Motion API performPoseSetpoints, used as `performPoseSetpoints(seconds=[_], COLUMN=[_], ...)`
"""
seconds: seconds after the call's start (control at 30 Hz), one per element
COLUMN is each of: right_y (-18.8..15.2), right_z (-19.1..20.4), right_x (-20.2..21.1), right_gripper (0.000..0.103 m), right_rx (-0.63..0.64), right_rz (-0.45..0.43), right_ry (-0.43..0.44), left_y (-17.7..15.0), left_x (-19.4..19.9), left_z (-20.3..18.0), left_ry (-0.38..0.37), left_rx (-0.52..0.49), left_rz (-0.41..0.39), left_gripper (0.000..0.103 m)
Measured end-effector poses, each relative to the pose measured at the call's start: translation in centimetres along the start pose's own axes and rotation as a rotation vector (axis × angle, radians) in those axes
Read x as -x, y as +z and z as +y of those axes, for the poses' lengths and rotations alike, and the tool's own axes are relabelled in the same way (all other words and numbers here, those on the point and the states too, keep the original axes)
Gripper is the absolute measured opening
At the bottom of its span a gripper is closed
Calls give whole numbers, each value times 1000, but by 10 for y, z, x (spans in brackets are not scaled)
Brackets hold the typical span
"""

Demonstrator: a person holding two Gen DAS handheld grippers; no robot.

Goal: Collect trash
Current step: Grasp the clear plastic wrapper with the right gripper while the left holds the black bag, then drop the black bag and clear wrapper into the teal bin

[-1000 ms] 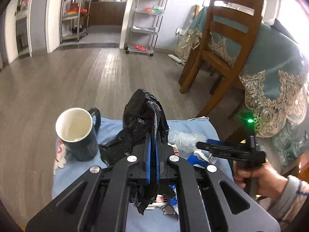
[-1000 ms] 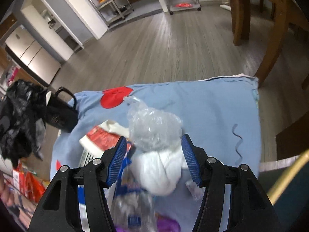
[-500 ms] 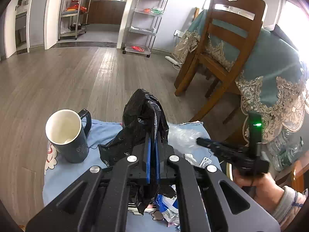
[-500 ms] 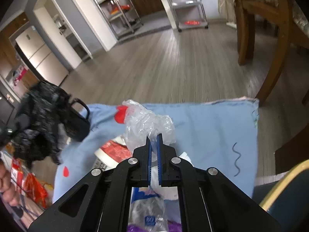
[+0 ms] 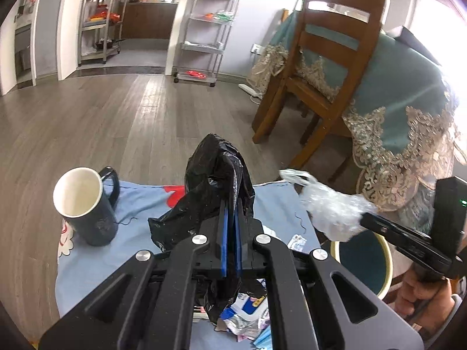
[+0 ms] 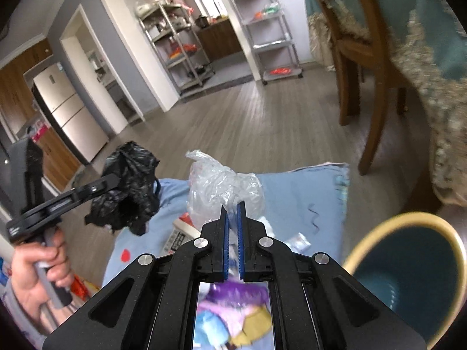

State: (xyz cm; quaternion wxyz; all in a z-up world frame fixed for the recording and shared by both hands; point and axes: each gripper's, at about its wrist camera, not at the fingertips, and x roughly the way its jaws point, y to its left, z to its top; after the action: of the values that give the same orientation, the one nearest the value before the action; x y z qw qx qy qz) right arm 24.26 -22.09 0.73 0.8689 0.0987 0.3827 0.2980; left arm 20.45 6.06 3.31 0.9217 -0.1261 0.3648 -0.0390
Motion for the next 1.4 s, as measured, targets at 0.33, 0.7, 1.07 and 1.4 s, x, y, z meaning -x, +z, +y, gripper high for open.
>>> performPoseSetpoints(seconds=[0.33,0.7,1.07,1.4], right_y=[-42,-95,-110,-118], right_z=[-22,-78,-115,-124], right_x=[97,154,159,148], right_gripper=[6,6,6,23], right_rx=[-38,-235,-299,-336], right_rz=[-104,-198,-159,-110], right_ry=[-131,-264,-395,-420], left_y=[-9,-33,-62,-83], left_x=[3,-5,-36,-60], left_z=[-52,-129,-194,-241], left_ry=[-111,-262,-328,-354], left_rx=[-50,-129,-188,-225], left_rz=[-7,19,120,177], left_gripper=[3,3,3,3])
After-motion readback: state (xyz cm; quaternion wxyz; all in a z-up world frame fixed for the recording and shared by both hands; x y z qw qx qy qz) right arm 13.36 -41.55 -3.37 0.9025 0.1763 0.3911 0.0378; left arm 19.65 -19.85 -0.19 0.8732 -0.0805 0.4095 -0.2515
